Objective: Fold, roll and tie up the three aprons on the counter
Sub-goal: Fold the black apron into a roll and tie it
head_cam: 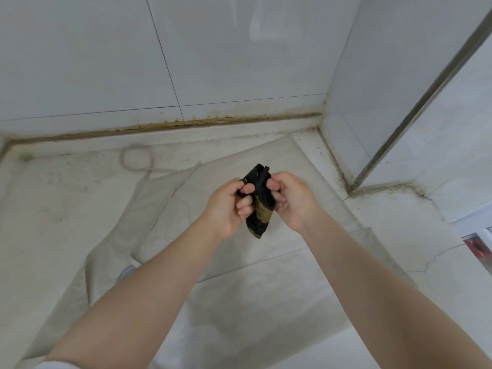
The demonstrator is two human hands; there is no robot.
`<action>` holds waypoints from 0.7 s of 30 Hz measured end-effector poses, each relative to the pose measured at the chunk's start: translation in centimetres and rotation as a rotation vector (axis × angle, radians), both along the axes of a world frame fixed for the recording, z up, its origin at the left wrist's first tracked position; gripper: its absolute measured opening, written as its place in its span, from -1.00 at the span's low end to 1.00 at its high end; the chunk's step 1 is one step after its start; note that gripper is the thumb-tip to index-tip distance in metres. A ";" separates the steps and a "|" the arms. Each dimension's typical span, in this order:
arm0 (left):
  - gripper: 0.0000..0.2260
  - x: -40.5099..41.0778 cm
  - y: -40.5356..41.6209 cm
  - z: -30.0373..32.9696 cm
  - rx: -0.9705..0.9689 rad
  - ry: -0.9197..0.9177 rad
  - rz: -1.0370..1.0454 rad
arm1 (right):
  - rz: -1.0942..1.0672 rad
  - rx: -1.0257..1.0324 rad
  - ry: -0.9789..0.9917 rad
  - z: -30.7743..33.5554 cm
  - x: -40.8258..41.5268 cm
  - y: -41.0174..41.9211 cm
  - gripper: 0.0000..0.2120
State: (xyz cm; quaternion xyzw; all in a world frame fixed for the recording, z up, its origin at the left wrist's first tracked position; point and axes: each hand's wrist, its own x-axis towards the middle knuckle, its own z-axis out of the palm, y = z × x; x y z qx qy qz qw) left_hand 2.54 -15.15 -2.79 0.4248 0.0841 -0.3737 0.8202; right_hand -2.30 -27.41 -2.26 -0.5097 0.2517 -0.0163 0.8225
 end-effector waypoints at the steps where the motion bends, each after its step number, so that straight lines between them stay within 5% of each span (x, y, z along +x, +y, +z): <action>1: -0.75 0.0 0.2 0.0 0.106 -0.050 -0.037 | 0.048 -0.087 0.021 0.1 -0.1 -0.1 -0.67; 6: -0.74 -0.3 0.8 0.2 0.451 -0.283 -0.240 | 0.130 -0.491 0.170 -0.7 -0.6 -0.5 -0.65; 12: -0.81 0.0 1.2 3.0 0.636 -0.527 -0.227 | 0.196 -0.618 0.181 3.0 -0.1 0.5 -0.68; 15: -0.77 0.7 1.6 5.1 0.737 -0.688 -0.281 | 0.285 -1.049 0.173 5.8 -0.2 1.2 -0.68; 18: -0.75 0.8 1.8 7.8 0.710 -0.767 -0.282 | 0.086 -1.414 0.016 7.7 -0.8 1.7 -0.61; 21: -0.78 0.3 1.4 11.1 0.642 -0.760 -0.301 | 0.176 -1.410 -0.160 9.7 -1.4 2.3 -0.71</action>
